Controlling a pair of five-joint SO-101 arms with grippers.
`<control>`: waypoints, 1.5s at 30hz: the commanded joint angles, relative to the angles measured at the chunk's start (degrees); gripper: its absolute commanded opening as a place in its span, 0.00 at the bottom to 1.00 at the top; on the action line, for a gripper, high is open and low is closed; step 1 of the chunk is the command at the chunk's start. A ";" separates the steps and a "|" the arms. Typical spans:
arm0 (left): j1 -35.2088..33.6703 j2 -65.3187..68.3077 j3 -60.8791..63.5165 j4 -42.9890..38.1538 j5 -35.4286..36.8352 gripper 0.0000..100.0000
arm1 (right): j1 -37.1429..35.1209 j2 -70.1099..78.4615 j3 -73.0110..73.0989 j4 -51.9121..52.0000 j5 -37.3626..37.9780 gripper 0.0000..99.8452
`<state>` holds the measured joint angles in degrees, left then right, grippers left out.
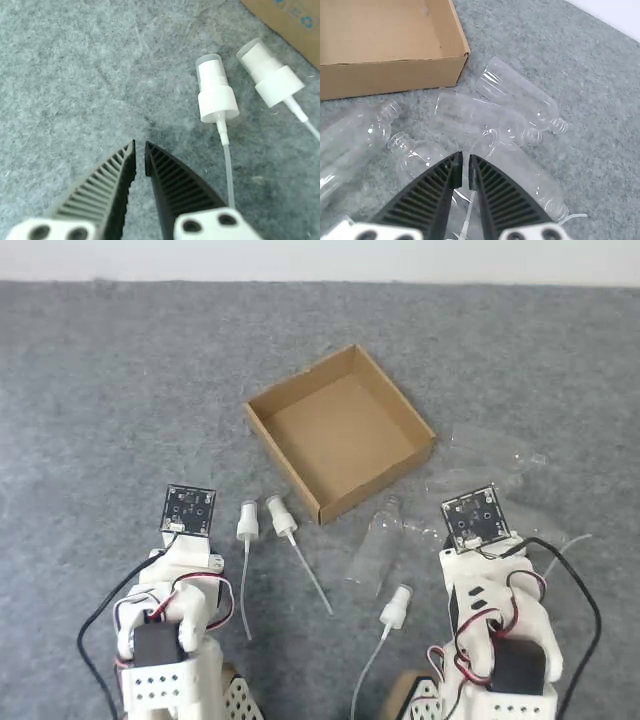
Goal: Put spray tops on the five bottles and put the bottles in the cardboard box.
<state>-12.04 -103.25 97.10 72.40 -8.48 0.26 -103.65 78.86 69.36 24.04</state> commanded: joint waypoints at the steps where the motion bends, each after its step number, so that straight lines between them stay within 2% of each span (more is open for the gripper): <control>1: 3.60 -1.14 -0.57 0.09 -0.44 0.03 | 0.57 -0.40 -1.32 -1.45 -0.44 0.01; 5: 9.85 -1.14 -0.57 0.09 -0.44 0.03 | 0.66 -0.40 -3.87 -1.80 -0.44 0.01; 14: 19.08 -1.14 -0.57 0.09 -0.26 0.03 | 0.75 2.59 -22.59 -1.27 -0.53 0.01; 18: 24.62 -1.14 -0.57 0.09 -0.26 0.03 | 2.07 14.37 -29.01 -1.36 -0.53 0.01; 21: 28.66 -1.14 -0.57 0.09 -0.44 0.03 | 5.76 27.47 -35.52 -1.45 -0.53 0.01; 24: 29.19 -1.05 -0.57 0.00 -0.53 0.03 | 11.12 41.19 -41.93 -1.19 -0.53 0.01; 27: 26.99 -1.05 -0.57 0.00 -0.62 0.03 | 17.19 52.70 -47.21 -1.19 -0.44 0.01; 30: 19.87 -1.05 -0.57 0.00 -0.62 0.03 | 22.46 60.97 -50.73 -1.19 2.02 0.01; 35: 6.24 -1.05 -0.57 0.00 -0.44 0.03 | 26.33 70.11 -51.25 -1.63 10.46 0.01; 37: 3.25 -1.14 -0.57 0.00 -0.26 0.03 | 27.65 73.27 -51.78 -1.80 11.52 0.01; 39: 3.08 -1.14 -0.57 0.00 -0.26 0.03 | 27.82 76.79 -53.01 -1.80 11.69 0.02; 45: 3.08 -1.14 -0.57 0.00 -0.26 0.03 | 24.48 88.75 -60.13 -1.45 6.51 0.26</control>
<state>-8.79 -103.25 97.10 72.40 -8.48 26.55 -17.85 25.49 68.84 33.71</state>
